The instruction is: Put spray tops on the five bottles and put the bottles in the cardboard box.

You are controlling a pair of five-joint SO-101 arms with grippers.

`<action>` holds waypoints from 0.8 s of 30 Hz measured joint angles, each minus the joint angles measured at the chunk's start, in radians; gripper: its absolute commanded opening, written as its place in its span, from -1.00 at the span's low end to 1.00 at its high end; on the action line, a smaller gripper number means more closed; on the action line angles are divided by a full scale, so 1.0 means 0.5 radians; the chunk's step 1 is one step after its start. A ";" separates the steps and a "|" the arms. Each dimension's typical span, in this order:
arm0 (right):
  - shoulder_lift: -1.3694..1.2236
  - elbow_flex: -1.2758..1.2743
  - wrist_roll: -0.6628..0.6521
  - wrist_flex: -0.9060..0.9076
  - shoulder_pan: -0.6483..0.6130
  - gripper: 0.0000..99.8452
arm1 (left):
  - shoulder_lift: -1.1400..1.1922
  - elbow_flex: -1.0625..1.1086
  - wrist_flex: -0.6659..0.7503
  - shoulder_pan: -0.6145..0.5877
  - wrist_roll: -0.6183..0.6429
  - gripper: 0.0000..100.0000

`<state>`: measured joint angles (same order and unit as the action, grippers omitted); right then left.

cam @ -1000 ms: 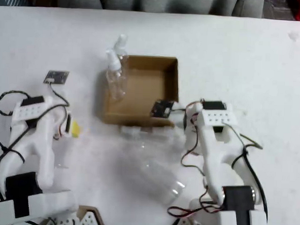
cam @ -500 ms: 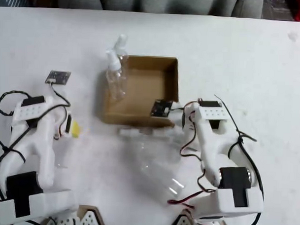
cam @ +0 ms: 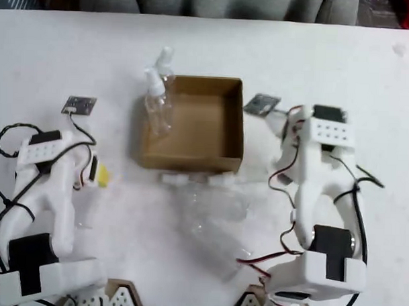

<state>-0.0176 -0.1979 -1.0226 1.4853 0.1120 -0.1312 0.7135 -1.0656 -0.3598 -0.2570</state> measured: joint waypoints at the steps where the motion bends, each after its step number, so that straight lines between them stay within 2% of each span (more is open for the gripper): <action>1: 0.000 0.043 0.037 0.068 0.028 -0.97 | 0.000 0.000 0.000 0.000 0.000 -0.96; 7: 0.031 0.089 0.316 0.224 0.129 -0.97 | 0.000 0.000 0.021 0.000 -0.003 -0.96; 19: 0.638 -0.430 0.479 0.233 0.126 -0.97 | 0.000 0.000 0.046 0.000 0.000 -0.96; 24: 0.896 -0.577 0.592 0.242 0.126 -0.97 | 0.000 0.000 0.046 0.000 0.098 -0.96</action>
<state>0.4304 -0.4864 -0.7265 1.6065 0.1749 -0.1312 0.7135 -1.0426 -0.3598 -0.2079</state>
